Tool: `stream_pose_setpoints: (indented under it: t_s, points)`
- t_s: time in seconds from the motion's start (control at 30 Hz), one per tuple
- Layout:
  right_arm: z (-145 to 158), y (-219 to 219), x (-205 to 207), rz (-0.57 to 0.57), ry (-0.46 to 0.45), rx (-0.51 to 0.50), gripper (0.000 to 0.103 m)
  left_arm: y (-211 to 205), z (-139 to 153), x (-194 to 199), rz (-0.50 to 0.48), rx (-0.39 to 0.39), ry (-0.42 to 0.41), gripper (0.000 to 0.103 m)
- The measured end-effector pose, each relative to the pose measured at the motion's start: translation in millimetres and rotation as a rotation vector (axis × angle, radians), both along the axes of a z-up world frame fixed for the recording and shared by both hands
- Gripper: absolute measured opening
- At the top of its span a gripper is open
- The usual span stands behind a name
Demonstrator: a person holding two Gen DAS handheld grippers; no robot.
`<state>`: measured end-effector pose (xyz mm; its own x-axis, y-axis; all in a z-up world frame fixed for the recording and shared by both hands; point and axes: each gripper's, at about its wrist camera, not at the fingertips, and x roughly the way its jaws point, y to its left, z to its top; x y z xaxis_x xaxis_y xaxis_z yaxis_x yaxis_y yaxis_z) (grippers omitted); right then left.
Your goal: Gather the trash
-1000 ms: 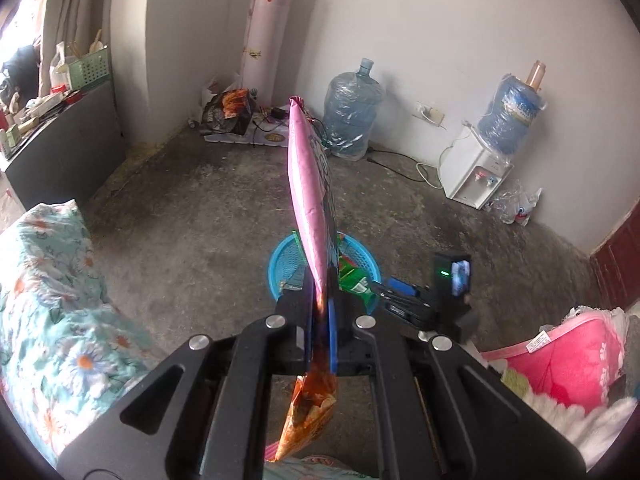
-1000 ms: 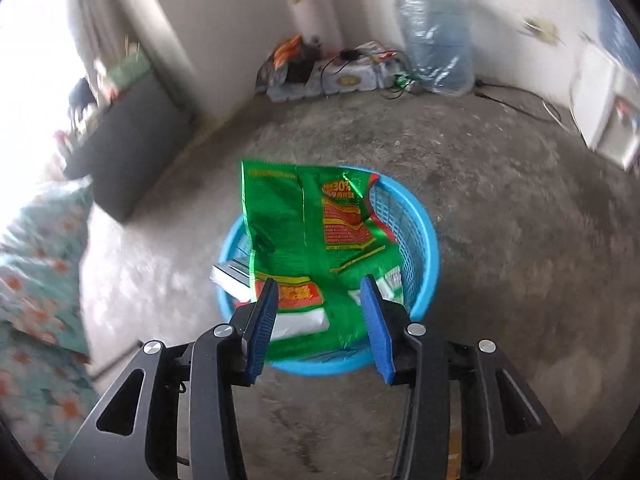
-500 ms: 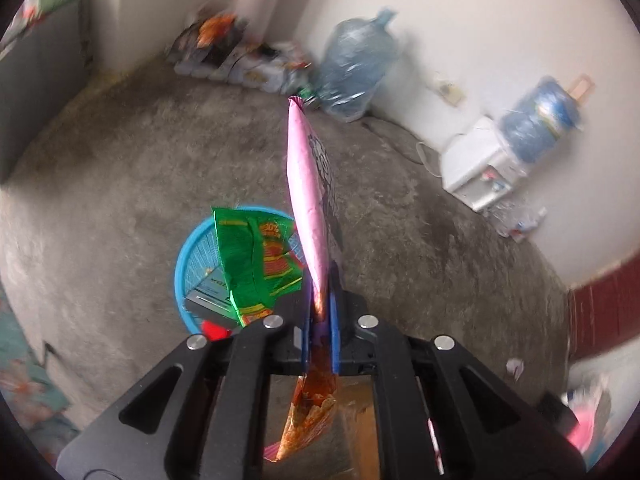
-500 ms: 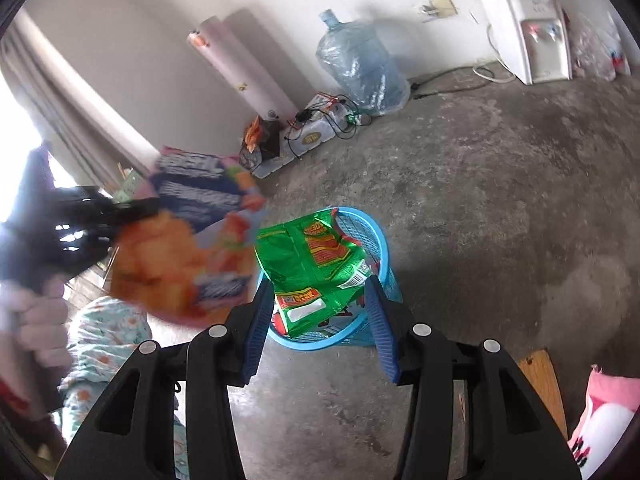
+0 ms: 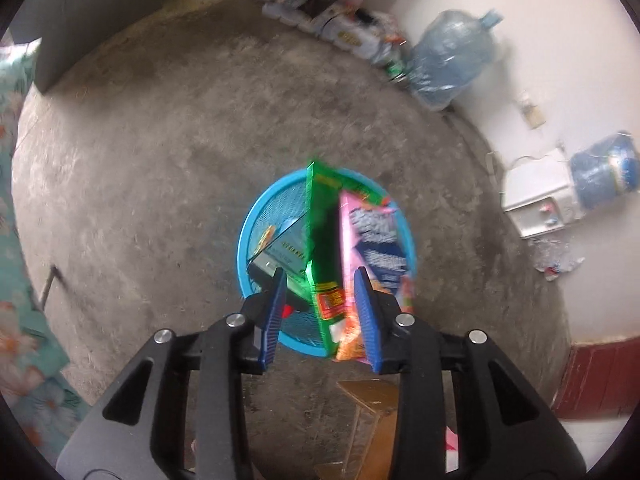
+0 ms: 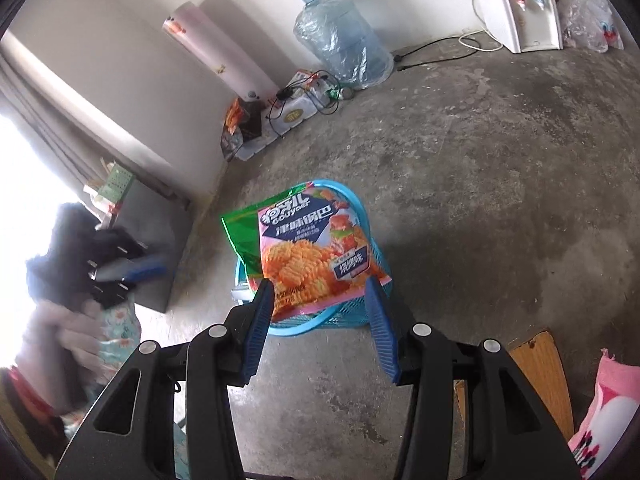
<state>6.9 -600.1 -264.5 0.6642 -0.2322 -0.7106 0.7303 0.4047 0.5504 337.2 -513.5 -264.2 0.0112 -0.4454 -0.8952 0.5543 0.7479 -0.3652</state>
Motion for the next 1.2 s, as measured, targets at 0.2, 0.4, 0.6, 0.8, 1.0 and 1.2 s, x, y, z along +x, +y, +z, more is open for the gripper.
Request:
stream_pose_setpoints:
  t_s: [0.2,0.4,0.6,0.8,1.0,1.2]
  points:
    - [18.0,13.0,15.6,0.036,-0.003,-0.030,0.046,47.4,100.3,-17.7,-0.166,-0.126,-0.091,0.043]
    - [64.0,42.2,29.7,0.114,-0.043,-0.108,0.046,139.8,190.3,-70.3,-0.256,-0.201,-0.250,0.063]
    - [144.3,99.6,39.7,0.249,-0.108,-0.275,0.057,251.5,245.1,-111.0,-0.064,-0.242,-0.367,0.084]
    - [229.1,186.7,42.9,0.426,-0.200,-0.498,0.081,350.7,269.6,-156.7,0.230,-0.218,-0.474,0.094]
    - [278.1,266.8,36.0,0.539,-0.232,-0.647,0.096,416.0,254.6,-189.6,0.443,-0.089,-0.466,0.094]
    - [299.3,319.0,26.1,0.614,-0.169,-0.747,0.096,460.2,244.9,-223.9,0.539,0.040,-0.586,0.094]
